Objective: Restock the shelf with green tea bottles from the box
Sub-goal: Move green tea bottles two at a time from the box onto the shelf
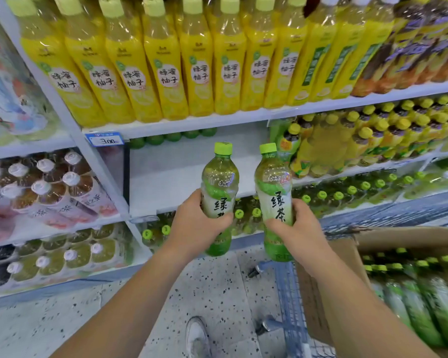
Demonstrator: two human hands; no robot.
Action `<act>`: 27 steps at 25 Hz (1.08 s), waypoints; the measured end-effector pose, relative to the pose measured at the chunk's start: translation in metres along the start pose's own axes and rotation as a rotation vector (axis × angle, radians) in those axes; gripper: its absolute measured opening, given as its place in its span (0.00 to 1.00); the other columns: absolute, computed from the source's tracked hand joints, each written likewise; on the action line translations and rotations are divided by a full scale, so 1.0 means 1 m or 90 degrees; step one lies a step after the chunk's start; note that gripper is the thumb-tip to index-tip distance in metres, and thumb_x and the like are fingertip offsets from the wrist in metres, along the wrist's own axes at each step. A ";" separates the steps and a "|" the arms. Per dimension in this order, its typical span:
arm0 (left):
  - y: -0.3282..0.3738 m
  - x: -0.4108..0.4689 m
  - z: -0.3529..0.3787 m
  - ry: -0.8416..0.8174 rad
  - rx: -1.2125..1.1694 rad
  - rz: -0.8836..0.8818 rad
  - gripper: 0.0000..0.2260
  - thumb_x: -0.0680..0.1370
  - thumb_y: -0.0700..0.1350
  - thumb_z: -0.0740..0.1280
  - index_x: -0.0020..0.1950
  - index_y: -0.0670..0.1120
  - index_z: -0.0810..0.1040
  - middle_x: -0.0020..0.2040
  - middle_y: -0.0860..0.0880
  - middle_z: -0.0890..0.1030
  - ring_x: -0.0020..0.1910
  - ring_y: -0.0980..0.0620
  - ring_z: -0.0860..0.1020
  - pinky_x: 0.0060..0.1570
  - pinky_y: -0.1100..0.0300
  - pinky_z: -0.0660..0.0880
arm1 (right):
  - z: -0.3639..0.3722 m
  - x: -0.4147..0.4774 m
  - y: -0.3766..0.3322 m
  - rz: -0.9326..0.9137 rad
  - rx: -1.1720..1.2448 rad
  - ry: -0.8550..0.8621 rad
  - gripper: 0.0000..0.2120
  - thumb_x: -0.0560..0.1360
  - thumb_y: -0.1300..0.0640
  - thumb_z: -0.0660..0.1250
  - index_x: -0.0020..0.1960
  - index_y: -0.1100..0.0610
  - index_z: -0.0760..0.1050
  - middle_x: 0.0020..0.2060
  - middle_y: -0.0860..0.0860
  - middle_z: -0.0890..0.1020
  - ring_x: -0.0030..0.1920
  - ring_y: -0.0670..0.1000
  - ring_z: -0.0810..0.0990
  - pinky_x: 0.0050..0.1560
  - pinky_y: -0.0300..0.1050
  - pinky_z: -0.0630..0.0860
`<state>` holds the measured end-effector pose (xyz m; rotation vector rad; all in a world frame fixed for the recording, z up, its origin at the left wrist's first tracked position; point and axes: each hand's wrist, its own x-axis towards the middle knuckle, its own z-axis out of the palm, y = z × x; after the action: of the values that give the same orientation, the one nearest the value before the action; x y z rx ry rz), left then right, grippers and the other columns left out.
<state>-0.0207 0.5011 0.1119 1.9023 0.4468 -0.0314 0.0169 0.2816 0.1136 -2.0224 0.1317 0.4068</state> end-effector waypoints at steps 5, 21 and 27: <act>-0.035 0.064 -0.022 -0.015 0.024 0.014 0.15 0.65 0.52 0.78 0.49 0.56 0.79 0.40 0.58 0.84 0.40 0.64 0.81 0.30 0.71 0.74 | 0.042 0.053 -0.001 0.007 -0.002 0.013 0.18 0.70 0.55 0.76 0.51 0.42 0.70 0.47 0.45 0.82 0.41 0.41 0.82 0.34 0.39 0.76; -0.113 0.226 0.045 0.072 0.000 0.139 0.15 0.65 0.47 0.80 0.46 0.56 0.78 0.42 0.59 0.85 0.42 0.63 0.82 0.43 0.63 0.80 | 0.094 0.235 0.064 -0.164 0.116 0.091 0.26 0.67 0.58 0.81 0.59 0.47 0.73 0.50 0.44 0.85 0.49 0.44 0.85 0.51 0.49 0.83; -0.116 0.265 0.077 0.105 -0.063 0.209 0.18 0.67 0.42 0.80 0.49 0.56 0.76 0.43 0.59 0.84 0.42 0.67 0.81 0.40 0.73 0.75 | 0.105 0.288 0.084 -0.271 0.142 0.087 0.29 0.68 0.58 0.80 0.63 0.49 0.70 0.58 0.46 0.82 0.59 0.45 0.82 0.60 0.51 0.80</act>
<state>0.2023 0.5437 -0.0829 1.8656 0.2367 0.3599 0.2404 0.3576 -0.0991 -1.7952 -0.1624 -0.0158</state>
